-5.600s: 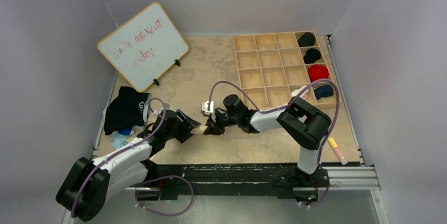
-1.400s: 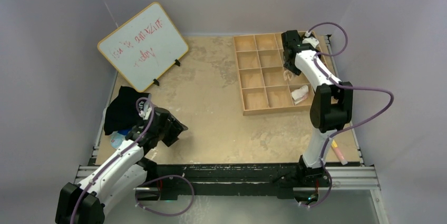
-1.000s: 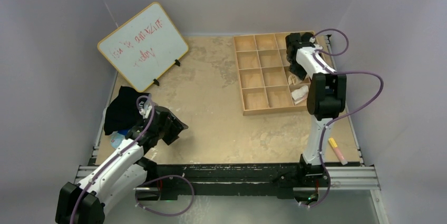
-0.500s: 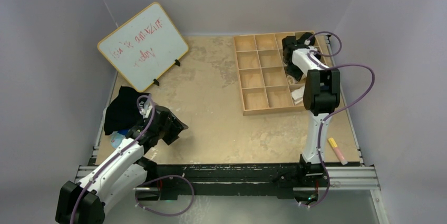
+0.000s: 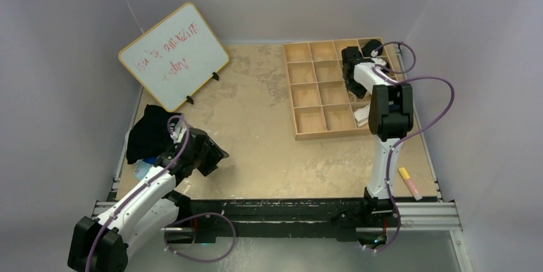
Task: Roll the underwear
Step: Place the underwear in the storage box.
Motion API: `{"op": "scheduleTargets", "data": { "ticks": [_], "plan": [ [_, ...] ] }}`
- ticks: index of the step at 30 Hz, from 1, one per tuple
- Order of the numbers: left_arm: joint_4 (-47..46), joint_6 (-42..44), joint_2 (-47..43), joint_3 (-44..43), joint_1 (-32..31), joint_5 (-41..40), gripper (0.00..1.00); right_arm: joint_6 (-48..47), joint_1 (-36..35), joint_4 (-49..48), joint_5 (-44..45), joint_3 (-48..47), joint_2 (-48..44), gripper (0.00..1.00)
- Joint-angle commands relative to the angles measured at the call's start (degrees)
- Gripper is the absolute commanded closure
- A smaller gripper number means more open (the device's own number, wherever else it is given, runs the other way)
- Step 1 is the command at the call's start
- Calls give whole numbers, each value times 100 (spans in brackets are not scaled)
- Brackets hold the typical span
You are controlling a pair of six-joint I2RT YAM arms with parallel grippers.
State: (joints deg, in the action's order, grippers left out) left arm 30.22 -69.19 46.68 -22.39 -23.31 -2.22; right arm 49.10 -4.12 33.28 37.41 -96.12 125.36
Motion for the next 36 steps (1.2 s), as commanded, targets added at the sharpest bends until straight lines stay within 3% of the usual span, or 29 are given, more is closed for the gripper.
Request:
{"op": "scheduleTargets", "data": {
  "ticks": [1,4,13,18,20,27,36],
  "plan": [
    [-215,160,35,-196,28,72,45,508,41,303,229,-62,-2,83],
    [-259,160,32,-163,28,105,45,547,41,460,189,-98,-11,73],
    [-386,229,99,-151,28,194,45,278,38,330,201,-54,-531,57],
    [-480,248,152,-120,28,195,45,-100,39,101,164,-20,-702,29],
    [-518,246,165,-109,28,317,45,-198,35,107,131,-71,-699,23],
    [-543,248,184,-92,28,371,45,-436,34,19,46,-17,-1006,21],
    [-568,265,197,-63,28,389,46,-198,34,71,-316,331,-1007,43]
  ]
}}
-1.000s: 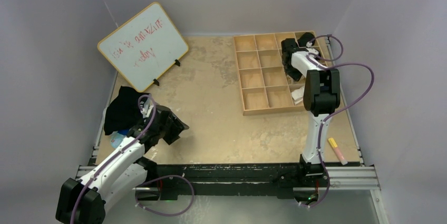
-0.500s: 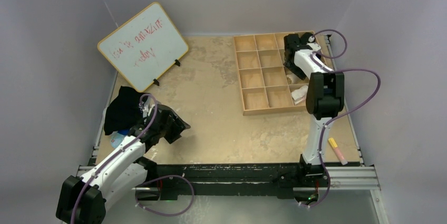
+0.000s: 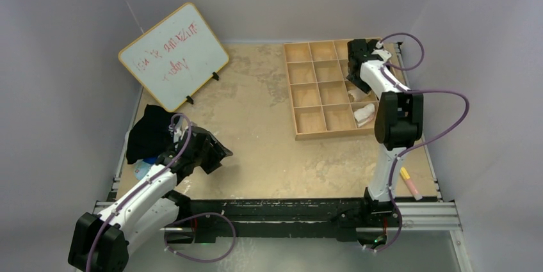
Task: Roll the underwear
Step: Place the underwear in the storage box.
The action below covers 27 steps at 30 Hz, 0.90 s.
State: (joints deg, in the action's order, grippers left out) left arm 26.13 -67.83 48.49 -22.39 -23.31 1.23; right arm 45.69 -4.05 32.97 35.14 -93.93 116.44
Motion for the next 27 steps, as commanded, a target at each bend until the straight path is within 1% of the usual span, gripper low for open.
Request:
{"op": "scheduleTargets", "data": {
  "ticks": [1,4,8,13,17,22,24,25,27],
  "plan": [
    [-146,130,20,-57,28,44,46,176,25,91,-97,163,-103,45],
    [-135,108,25,-2,28,62,46,236,28,-40,-201,364,-74,53],
    [-135,86,-12,32,28,80,46,259,32,-27,-271,379,49,60],
    [-142,108,-51,-25,28,61,46,51,28,-124,-158,359,-120,60],
    [-130,183,1,-103,28,58,46,-268,28,-253,-175,314,-418,45],
    [-49,433,-42,-327,28,-22,43,-774,28,-665,-404,527,-1011,21],
    [-1,579,-98,-478,28,-95,41,-1143,25,-1000,-829,754,-1367,10],
    [15,692,-114,-595,28,-108,41,-1371,27,-1285,-1136,920,-1562,3],
    [132,924,-98,-877,28,-286,38,-1885,28,-1939,-1954,1344,-2084,1]
  ]
}}
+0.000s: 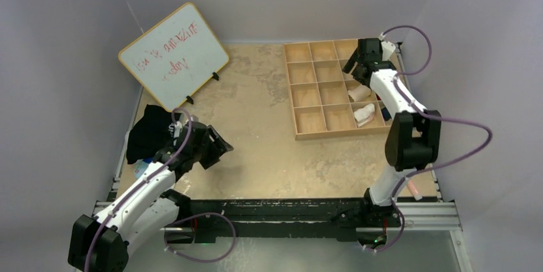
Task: Roll the underwear
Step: Place the underwear in the storage box, then reset both arms
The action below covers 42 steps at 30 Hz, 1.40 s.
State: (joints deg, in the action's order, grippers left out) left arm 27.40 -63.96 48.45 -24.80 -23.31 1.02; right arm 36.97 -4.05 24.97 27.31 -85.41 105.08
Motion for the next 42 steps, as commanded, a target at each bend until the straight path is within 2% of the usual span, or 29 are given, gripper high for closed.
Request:
{"op": "scheduleTargets", "data": {
  "ticks": [1,5,8,9,11,15,17,19,23,27,32,34,37,42],
  "plan": [
    [68,666,-62,-817,28,-352,37,-1185,21,-1397,-1556,695,-1093,1],
    [402,1277,261,-1650,28,-663,33,-1473,19,-1835,-2669,1319,-1937,1],
    [635,1705,491,-2332,28,-898,30,-1762,19,-2433,-3877,1877,-2520,1],
    [681,1838,548,-2506,28,-955,25,-1775,17,-2675,-4240,2045,-2703,1],
    [732,2133,644,-2833,28,-1047,22,-1785,12,-2903,-4807,2257,-2954,1],
    [953,2746,858,-3519,56,-1458,22,-2164,-85,-2534,-5064,2204,-3191,1],
    [1068,3094,959,-3864,154,-1623,21,-2442,-128,-2167,-4804,2158,-3316,1],
    [1027,3458,1026,-4114,491,-1458,21,-2624,-131,-1929,-4463,2136,-3454,1],
    [836,3908,1237,-4408,1689,-581,20,-2860,-137,-1641,-4108,2142,-3739,1],
    [869,3900,1493,-4638,2965,635,21,-3005,-437,-1469,-3380,2193,-4034,1],
    [958,3795,1327,-4713,3052,560,20,-3278,-1165,-789,-1836,2067,-4039,1],
    [1069,3731,1222,-4670,3052,444,16,-3189,-1202,-585,-1723,2130,-4013,1],
    [1158,3721,1008,-4537,3052,376,14,-2988,-1207,-606,-1724,2459,-4100,1],
    [1042,3761,610,-4295,3043,674,11,-2740,-1204,-1245,-1717,3053,-4448,1]
  ]
}}
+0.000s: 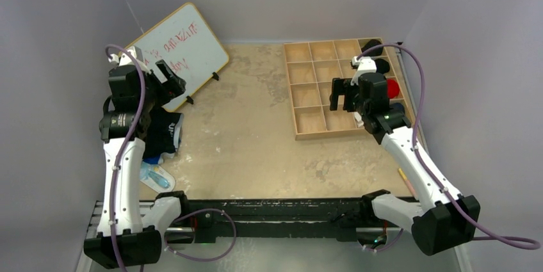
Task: Roll the underwear
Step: Reset both arms
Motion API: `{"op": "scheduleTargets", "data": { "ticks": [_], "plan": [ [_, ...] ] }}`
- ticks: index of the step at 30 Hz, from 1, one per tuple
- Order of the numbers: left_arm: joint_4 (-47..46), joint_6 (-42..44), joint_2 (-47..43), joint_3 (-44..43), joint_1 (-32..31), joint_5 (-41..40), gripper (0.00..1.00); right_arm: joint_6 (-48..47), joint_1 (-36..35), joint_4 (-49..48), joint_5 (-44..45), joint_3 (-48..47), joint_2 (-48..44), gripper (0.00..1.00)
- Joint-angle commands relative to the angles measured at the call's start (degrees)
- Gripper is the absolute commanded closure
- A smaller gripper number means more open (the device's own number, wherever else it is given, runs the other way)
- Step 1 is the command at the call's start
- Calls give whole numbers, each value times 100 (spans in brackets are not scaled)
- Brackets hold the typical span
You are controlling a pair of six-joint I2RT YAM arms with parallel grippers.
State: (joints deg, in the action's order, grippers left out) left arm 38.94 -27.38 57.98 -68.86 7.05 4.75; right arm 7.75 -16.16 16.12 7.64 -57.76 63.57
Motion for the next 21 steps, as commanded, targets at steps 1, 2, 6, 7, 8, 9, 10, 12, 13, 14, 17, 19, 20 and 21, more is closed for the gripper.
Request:
{"op": "scheduleTargets", "data": {
  "ticks": [1,2,6,7,8,9,10,12,13,14,17,19,20,21],
  "plan": [
    [-132,132,-382,132,7,374,11,179,6,-401,232,294,-298,1],
    [-132,154,-404,141,7,451,11,180,8,-394,230,266,-264,1],
    [-140,194,-418,206,7,691,10,171,8,-196,417,-58,31,1],
    [-146,197,-425,240,7,700,9,174,8,-152,448,-127,99,1],
    [-149,197,-437,259,7,690,9,166,8,-107,486,-191,165,1],
    [-138,204,-436,273,7,673,9,164,4,-68,537,-242,217,1],
    [-133,213,-434,283,7,646,8,165,7,-53,574,-279,258,1],
    [-124,223,-415,294,7,572,8,173,7,-52,581,-293,295,1],
    [-128,228,-398,286,7,549,8,186,8,-63,581,-278,296,1],
    [-124,239,-379,279,7,545,7,188,4,-85,581,-261,296,1],
    [-123,250,-313,253,7,517,7,196,6,-85,597,-234,290,1],
    [-132,255,-301,259,7,480,6,191,8,-66,620,-236,288,1],
    [-144,252,-301,266,7,456,6,180,1,-64,641,-236,288,1],
    [-178,239,-311,286,7,421,6,171,4,-61,659,-236,283,1]
  ]
}}
